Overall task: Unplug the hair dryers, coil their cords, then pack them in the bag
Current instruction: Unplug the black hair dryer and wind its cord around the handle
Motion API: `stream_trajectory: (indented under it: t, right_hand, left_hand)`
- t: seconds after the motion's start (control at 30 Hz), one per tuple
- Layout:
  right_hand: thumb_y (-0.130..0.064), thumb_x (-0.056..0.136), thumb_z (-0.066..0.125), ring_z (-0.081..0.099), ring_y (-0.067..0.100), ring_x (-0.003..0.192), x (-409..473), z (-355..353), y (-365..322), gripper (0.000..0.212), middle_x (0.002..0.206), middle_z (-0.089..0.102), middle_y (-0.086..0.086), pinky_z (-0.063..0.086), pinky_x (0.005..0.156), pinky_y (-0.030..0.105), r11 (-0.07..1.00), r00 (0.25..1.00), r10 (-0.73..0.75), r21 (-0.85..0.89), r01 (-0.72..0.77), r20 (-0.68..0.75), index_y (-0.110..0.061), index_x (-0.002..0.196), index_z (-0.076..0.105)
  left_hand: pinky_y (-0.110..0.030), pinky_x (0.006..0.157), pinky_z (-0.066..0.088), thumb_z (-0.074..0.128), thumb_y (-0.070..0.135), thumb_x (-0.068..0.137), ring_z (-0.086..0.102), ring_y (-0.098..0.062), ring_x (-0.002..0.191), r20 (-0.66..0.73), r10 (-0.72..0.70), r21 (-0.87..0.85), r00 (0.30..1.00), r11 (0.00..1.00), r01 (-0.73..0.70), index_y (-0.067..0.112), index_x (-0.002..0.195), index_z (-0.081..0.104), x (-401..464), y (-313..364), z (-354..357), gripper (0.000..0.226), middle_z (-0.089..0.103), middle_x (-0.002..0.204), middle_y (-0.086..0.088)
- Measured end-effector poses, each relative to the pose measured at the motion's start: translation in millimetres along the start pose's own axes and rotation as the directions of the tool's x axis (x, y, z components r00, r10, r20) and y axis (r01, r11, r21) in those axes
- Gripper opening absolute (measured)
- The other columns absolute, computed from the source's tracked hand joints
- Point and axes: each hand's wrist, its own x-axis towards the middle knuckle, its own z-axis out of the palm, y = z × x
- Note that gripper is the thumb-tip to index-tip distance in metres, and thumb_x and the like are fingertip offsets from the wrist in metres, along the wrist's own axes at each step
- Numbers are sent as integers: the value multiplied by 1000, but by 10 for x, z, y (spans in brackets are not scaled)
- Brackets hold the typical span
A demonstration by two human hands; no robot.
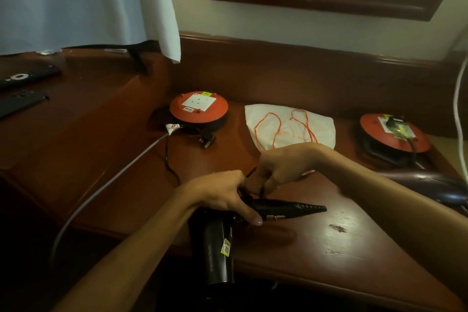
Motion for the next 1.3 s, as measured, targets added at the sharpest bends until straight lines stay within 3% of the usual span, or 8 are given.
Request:
stream_trajectory:
  t: [0.13,0.37,0.6,0.77,0.9,1.03,1.2,1.3]
  right_hand:
    - [-22,93,66,66,18,83,-60,99,13,15,96,72,2,57,78,44,994,984,-98,-70,89,-150,-17,102,76]
    - [-24,100,61,57,9,103,-245,262,-14,13,120,60,-5,53,90,32,964,905,-215,-229,137,-367,-24,106,71]
    - [-62,96,46,54,14,68,-415,219,-12,49,69,60,-3,43,76,30,919,780,-292,-389,68,-554,-21,78,66]
    - [-40,93,70,41,13,44,-524,33,-29,44,47,44,-5,31,47,24,972,754,-163,27,233,-636,-20,55,58]
    - [-21,92,68,64,18,70,-686,-106,-51,15,75,71,-2,55,68,39,970,873,-133,120,212,-468,-14,84,78]
    - [-22,92,61,61,14,75,-866,-45,-54,25,82,71,-7,49,69,33,991,965,-115,34,126,-234,-25,110,78]
    - [-25,104,55,51,7,58,-974,407,93,30,72,61,0,42,54,26,939,953,-122,279,201,-276,-34,129,67]
    - [-21,103,56,60,-11,78,-863,888,36,35,83,64,-35,41,72,10,952,913,-120,214,217,-391,-31,135,63]
  left_hand:
    - [-43,77,54,86,56,72,69,-14,84,-23,20,-27,1000,999,-20,22,100,76,-21,33,-19,45,76,94,1]
    - [-40,85,58,88,46,76,73,-12,91,-70,55,-113,996,992,-63,24,103,77,-152,12,-47,36,77,99,5]
    - [-34,88,55,90,34,77,73,-9,96,-148,109,-150,983,980,-131,31,101,74,-387,64,-160,29,76,102,8]
    - [-40,91,58,91,38,74,74,-10,98,-146,103,-108,984,987,-120,23,109,75,-332,140,-147,41,78,106,7]
    - [-30,80,56,91,47,70,72,-3,90,-207,50,-54,977,997,-62,30,102,76,-141,98,7,39,77,97,13]
    - [-31,85,55,87,55,71,68,1,94,-268,5,-65,963,998,-23,34,107,76,-57,15,94,44,75,100,18]
    - [-46,99,53,83,68,64,62,-8,111,-346,-28,-50,938,999,12,37,116,75,-48,-99,58,61,73,109,18]
    - [-45,101,53,83,65,64,61,-8,116,-341,-31,-54,940,998,13,38,114,76,-34,-110,60,57,73,111,17]
